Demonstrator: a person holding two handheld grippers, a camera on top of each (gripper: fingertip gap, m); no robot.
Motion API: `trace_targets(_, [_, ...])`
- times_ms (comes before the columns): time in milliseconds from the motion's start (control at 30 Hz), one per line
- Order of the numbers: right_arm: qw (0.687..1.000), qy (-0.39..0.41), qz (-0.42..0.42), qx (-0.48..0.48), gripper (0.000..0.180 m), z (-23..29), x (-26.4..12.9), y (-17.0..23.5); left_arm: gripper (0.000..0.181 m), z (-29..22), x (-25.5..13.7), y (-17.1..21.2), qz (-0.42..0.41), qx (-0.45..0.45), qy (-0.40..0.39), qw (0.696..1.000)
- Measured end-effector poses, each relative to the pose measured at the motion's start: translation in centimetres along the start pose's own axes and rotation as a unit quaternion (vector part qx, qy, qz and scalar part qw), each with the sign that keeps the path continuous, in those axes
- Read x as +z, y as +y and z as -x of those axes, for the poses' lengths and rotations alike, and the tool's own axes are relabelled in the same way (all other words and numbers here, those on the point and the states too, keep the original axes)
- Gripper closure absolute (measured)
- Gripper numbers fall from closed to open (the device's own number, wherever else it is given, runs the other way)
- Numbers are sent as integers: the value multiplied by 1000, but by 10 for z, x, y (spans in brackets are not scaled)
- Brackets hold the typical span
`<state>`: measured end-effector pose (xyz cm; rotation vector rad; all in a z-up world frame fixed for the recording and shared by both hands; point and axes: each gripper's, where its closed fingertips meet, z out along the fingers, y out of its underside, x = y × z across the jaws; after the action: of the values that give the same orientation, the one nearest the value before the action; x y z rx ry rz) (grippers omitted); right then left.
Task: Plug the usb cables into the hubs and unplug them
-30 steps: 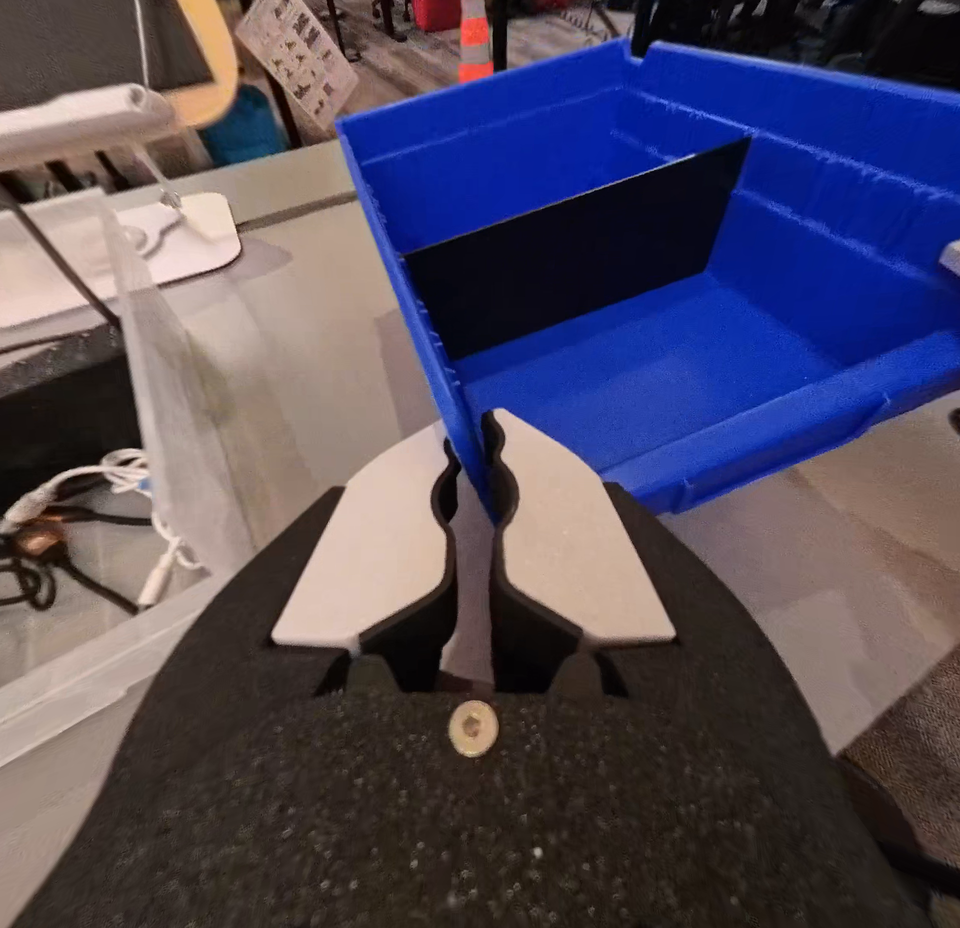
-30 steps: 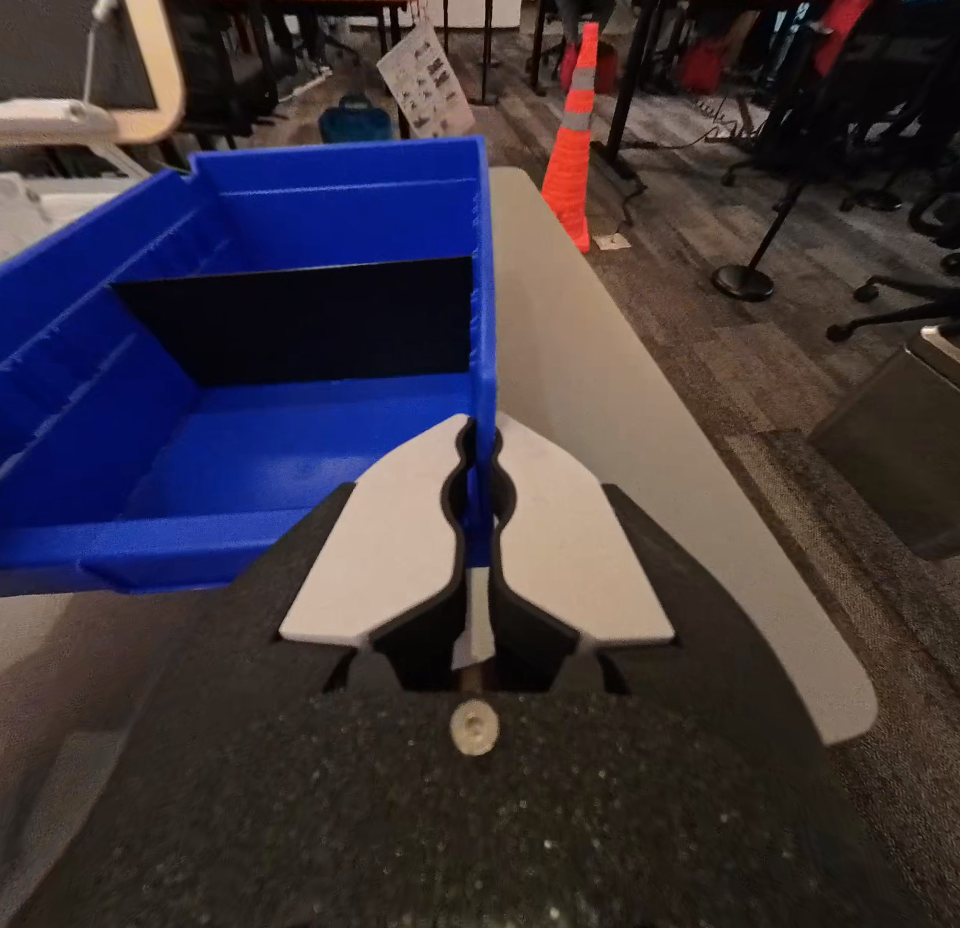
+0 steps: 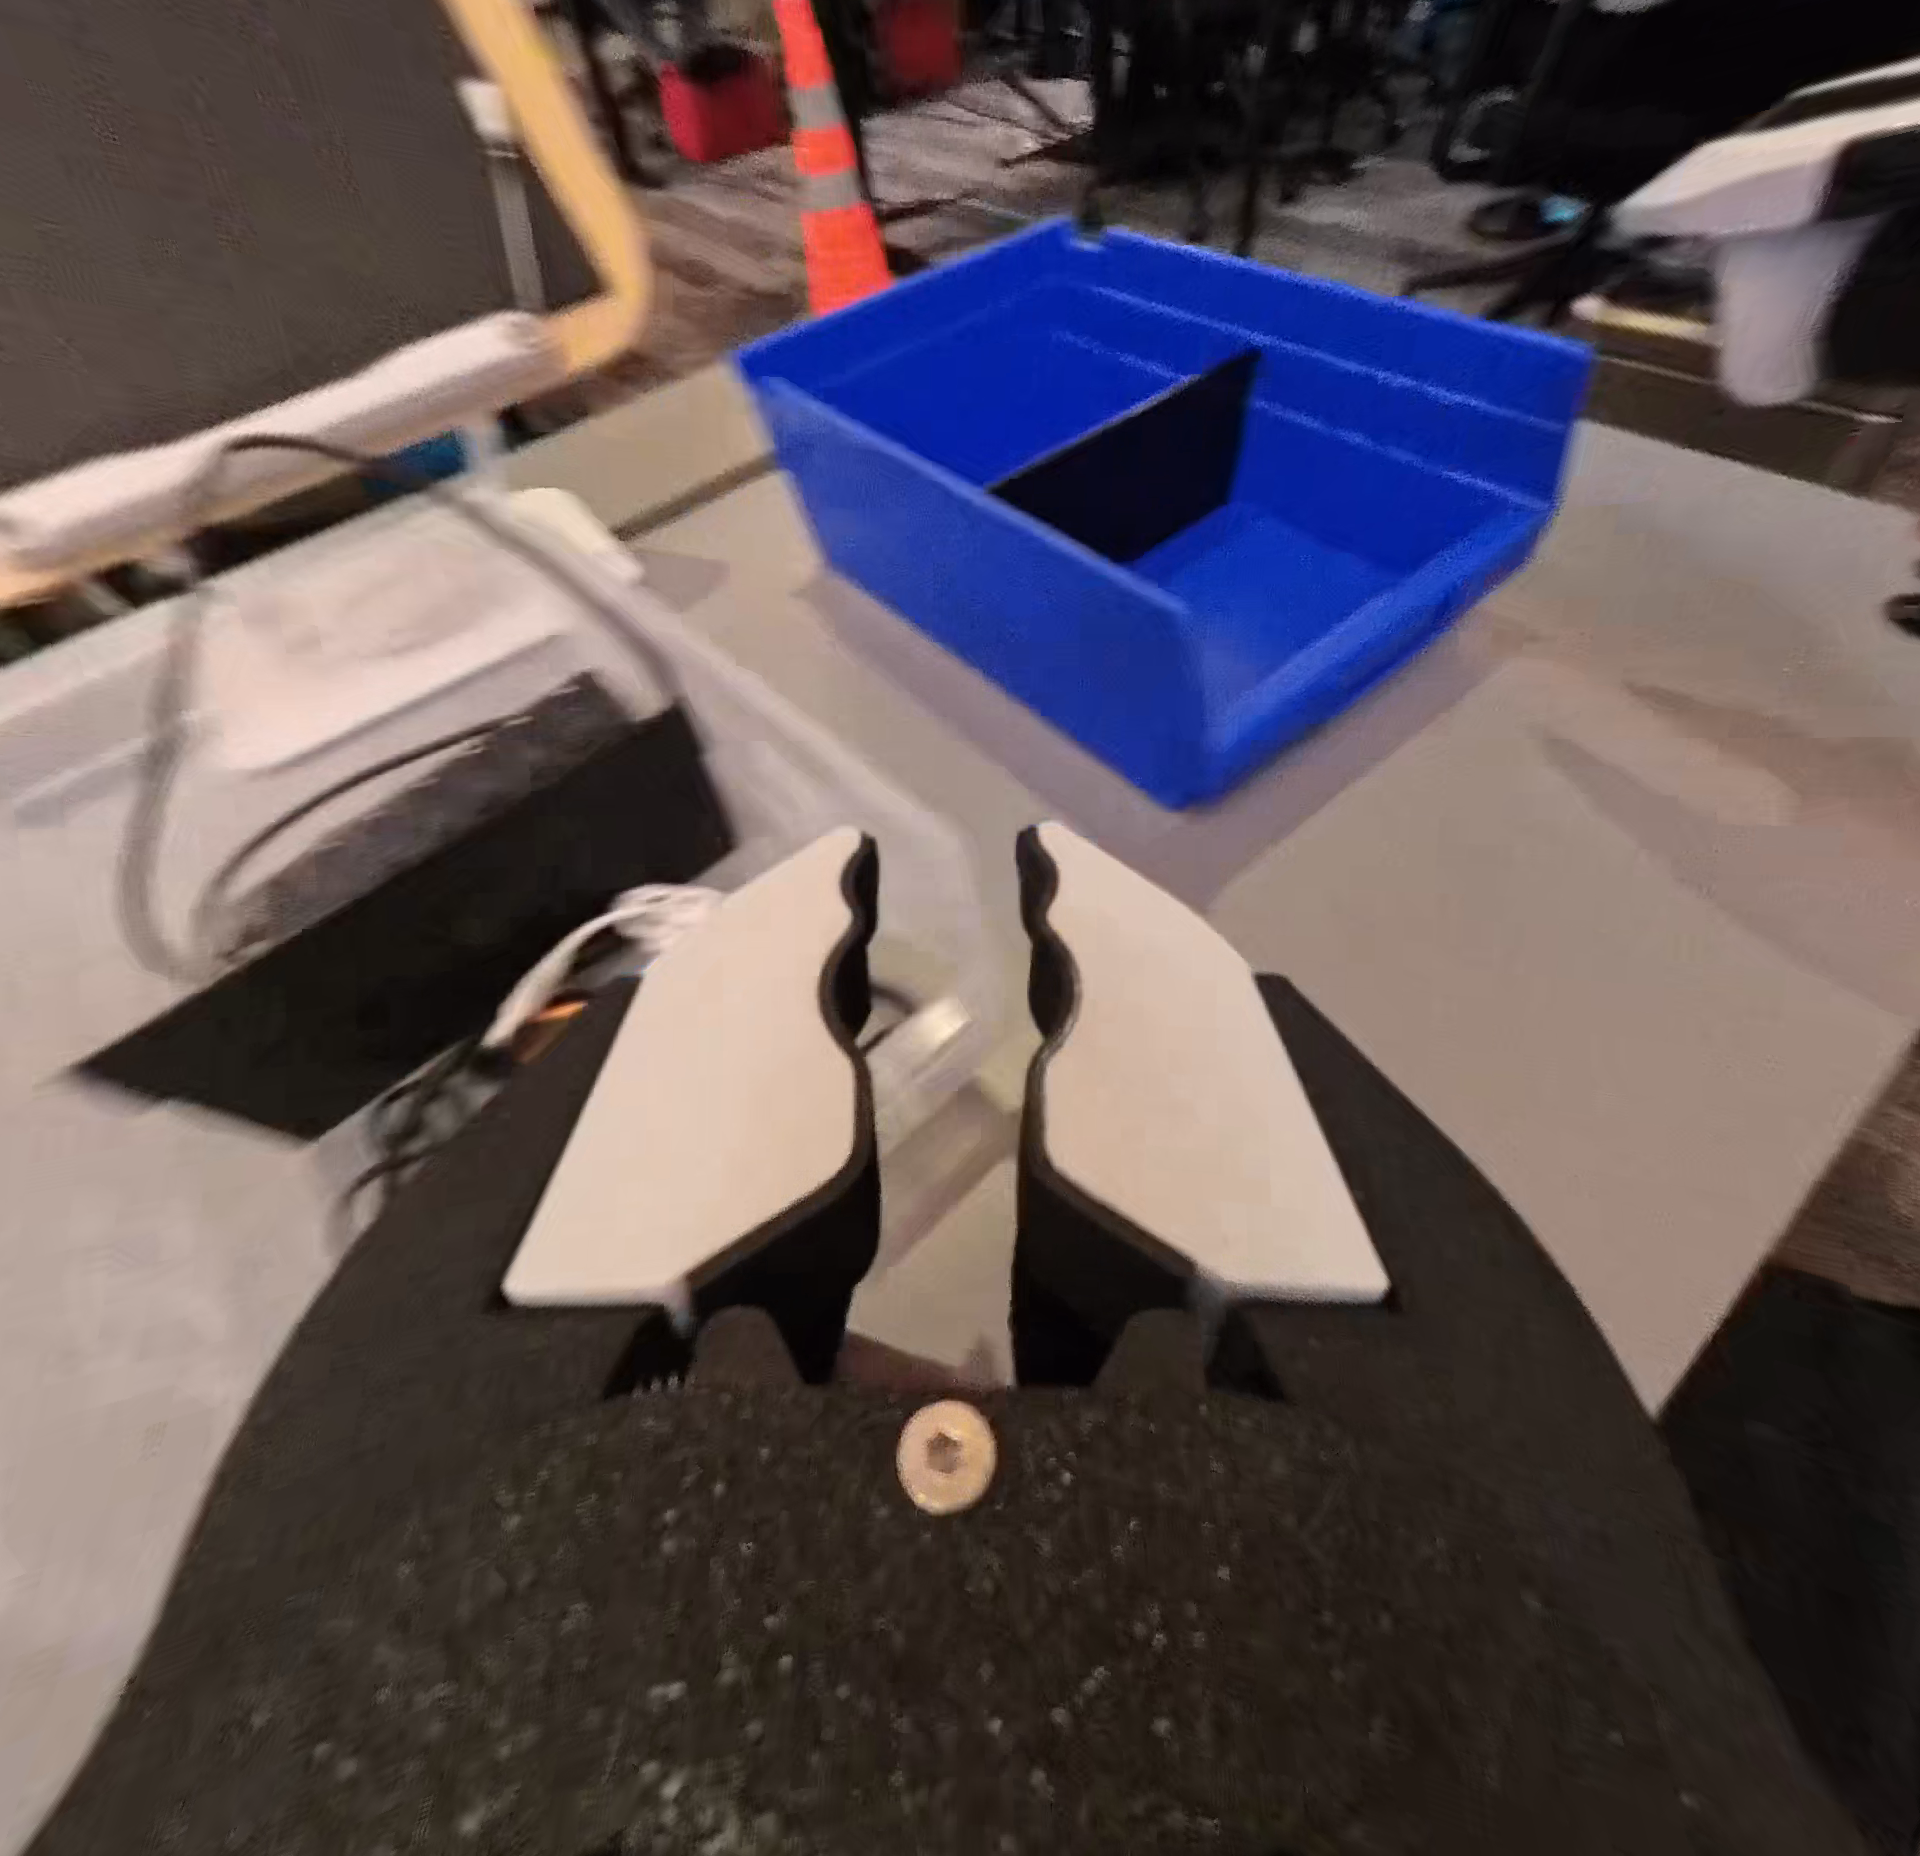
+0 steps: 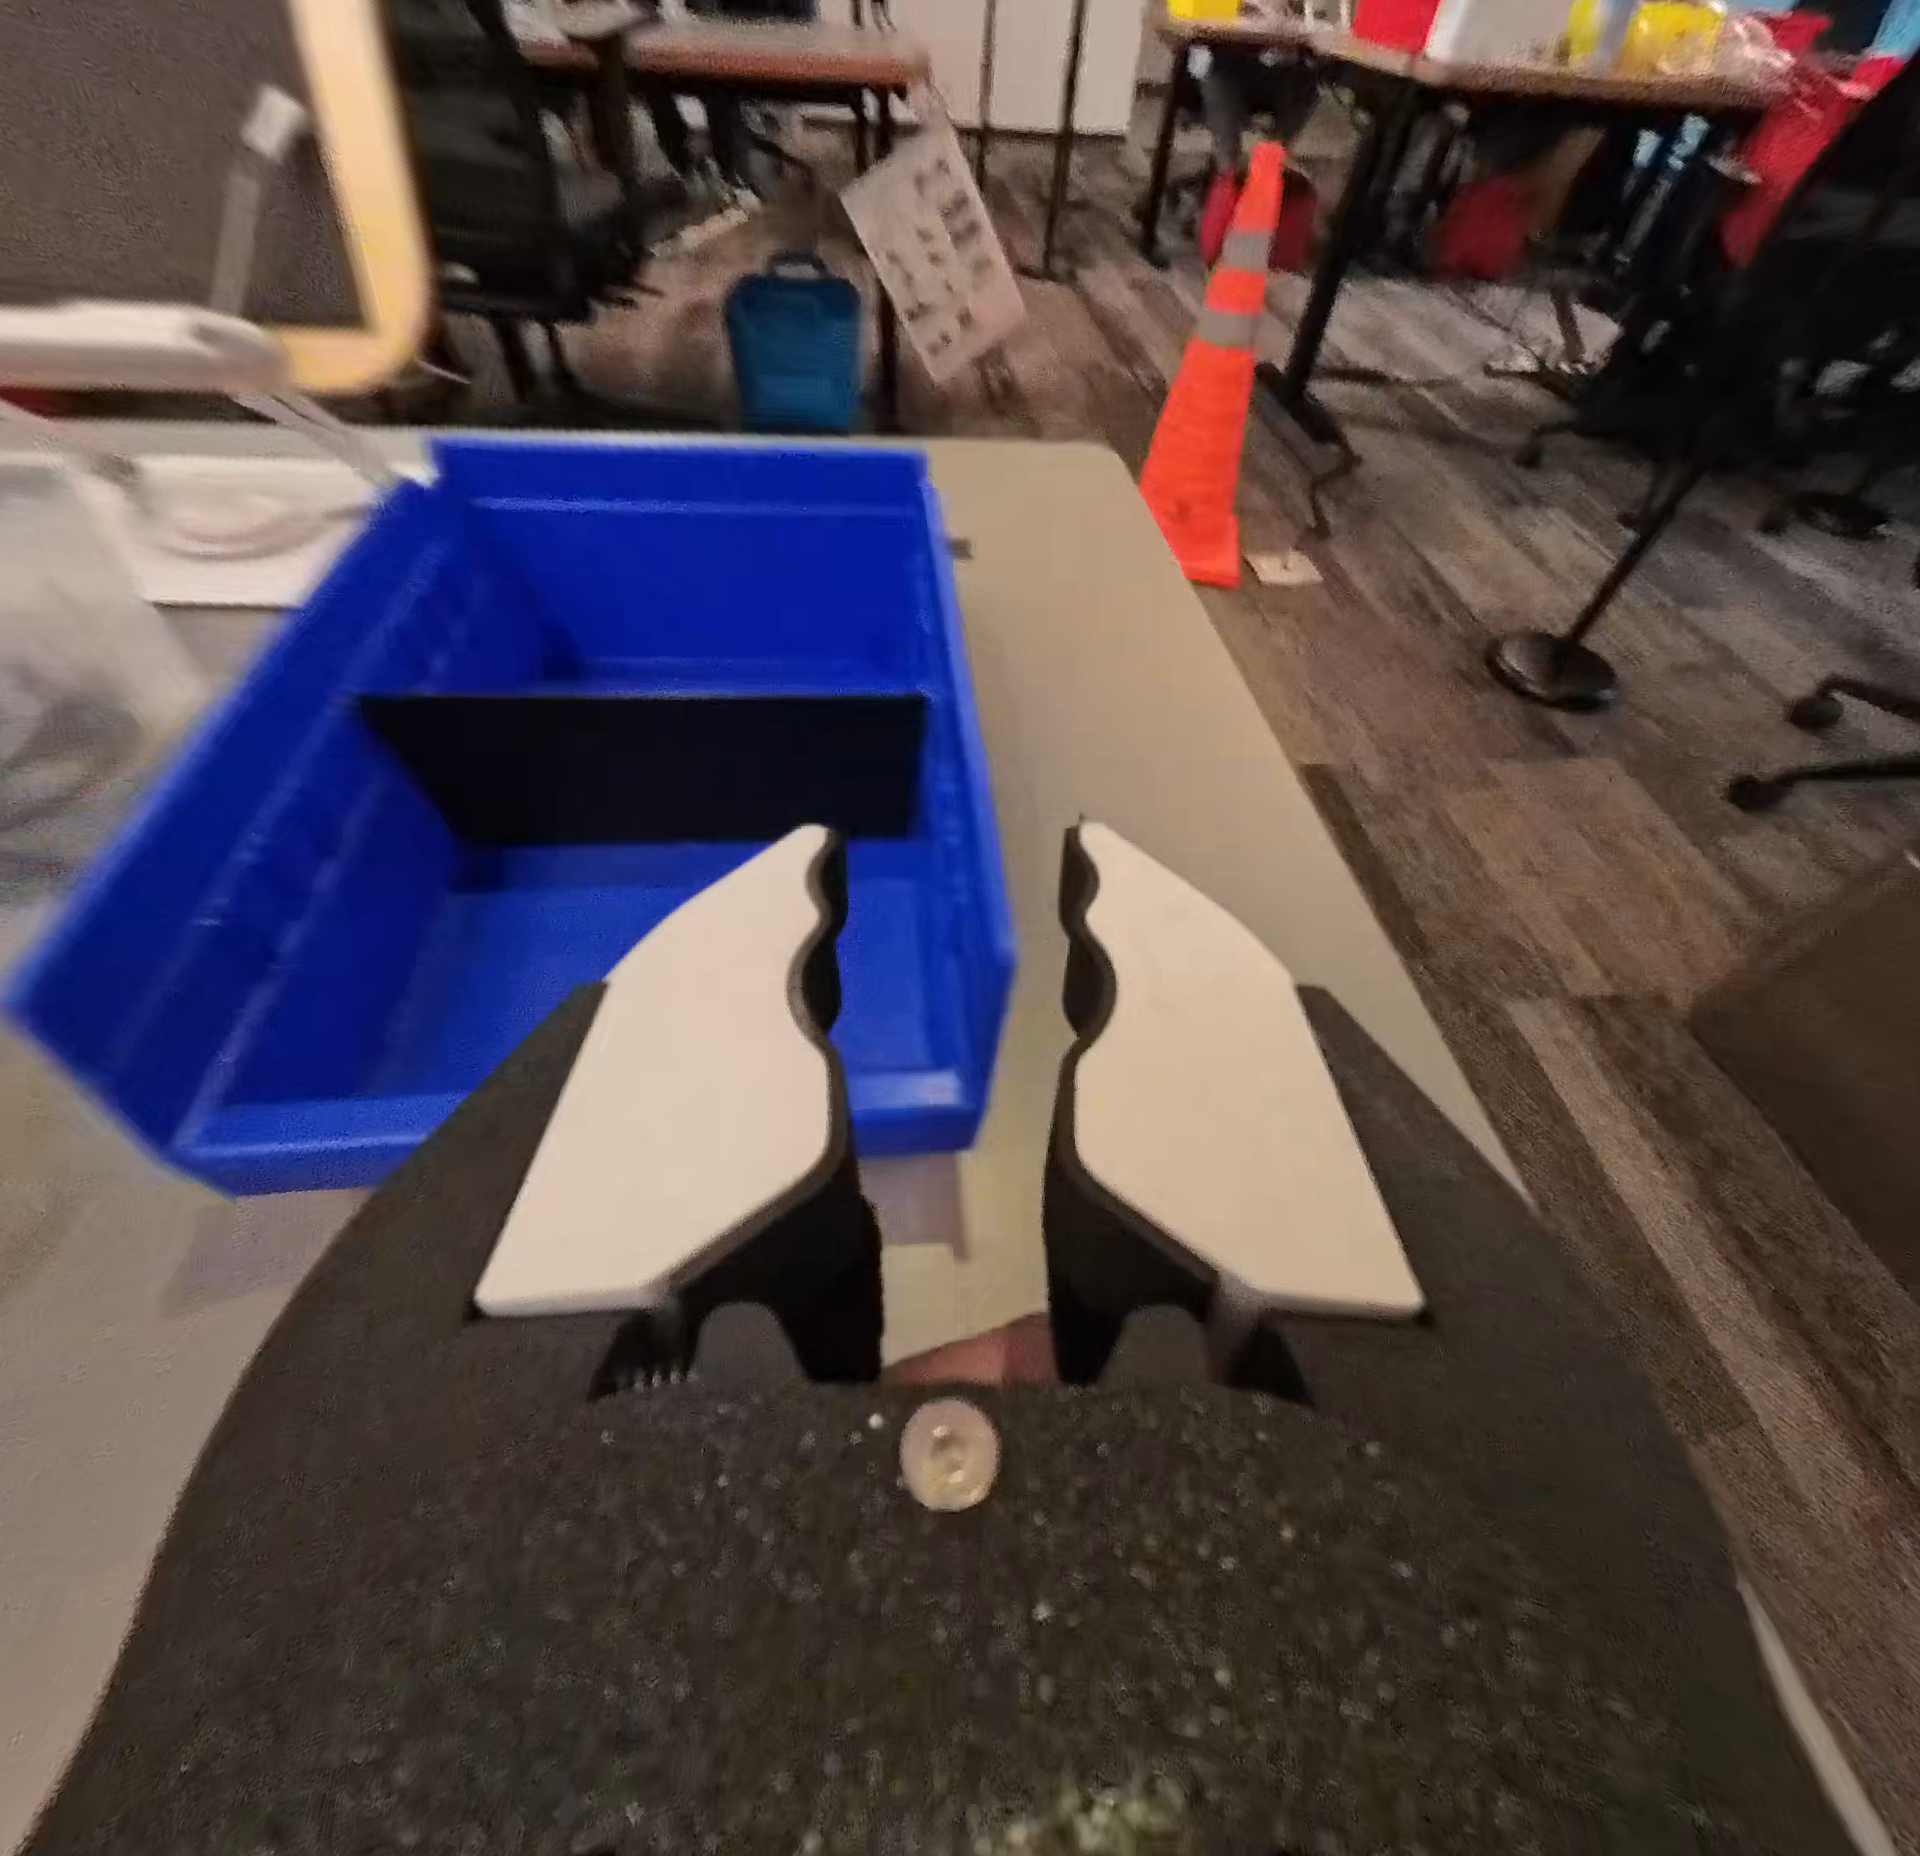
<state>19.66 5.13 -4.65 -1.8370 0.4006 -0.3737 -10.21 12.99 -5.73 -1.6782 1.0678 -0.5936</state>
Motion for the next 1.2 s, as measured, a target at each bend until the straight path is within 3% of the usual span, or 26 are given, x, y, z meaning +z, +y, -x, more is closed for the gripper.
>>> trace_targets(33, [999, -31, -17, 0, 141, 22, -8, -11, 155, 28, -20, 4, -6, -2, -40, 999])
trace_targets(100, [992, -114, -30, -33, 140, 83, -21, -20, 150, 86, -57, 20, -14, -5, -127, 992])
trace_targets(200, [964, -224, 14, -145, 134, 175, -36, 1, 141, 137, -94, 46, -39, 20, -207, 977])
trace_targets(333, [931, -355, 46, -68, 130, 281, -50, 15, 133, 150, -82, 89, 9, -56, -189, 980])
trace_targets(400, [944, -320, 61, -53, 117, 305, -32, 27, 125, 155, -68, 104, 42, -80, -181, 979])
trace_targets(500, [966, -231, 94, -65, 123, 318, 0, 52, 134, 165, -56, 114, 61, -98, -187, 976])
trace_targets(533, [968, -216, 106, -67, 129, 322, 6, 60, 147, 166, -53, 116, 66, -105, -181, 976])
trace_targets(600, [978, -166, 113, -61, 159, 319, 17, 68, 171, 166, -48, 119, 70, -113, -164, 977])
trace_targets(667, [981, -150, 118, -28, 175, 317, 18, 66, 174, 173, -48, 120, 79, -102, -176, 976])
trace_targets(767, [985, -123, 116, -10, 176, 321, 11, 68, 176, 181, -52, 115, 73, -83, -189, 976])
trace_targets(967, [988, -115, 106, 14, 176, 362, -6, 56, 178, 215, -92, 107, 45, -82, -231, 968])
trace_targets(1200, [985, -152, 73, -27, 175, 468, -19, 35, 177, 295, -162, 134, 41, -90, -286, 953])
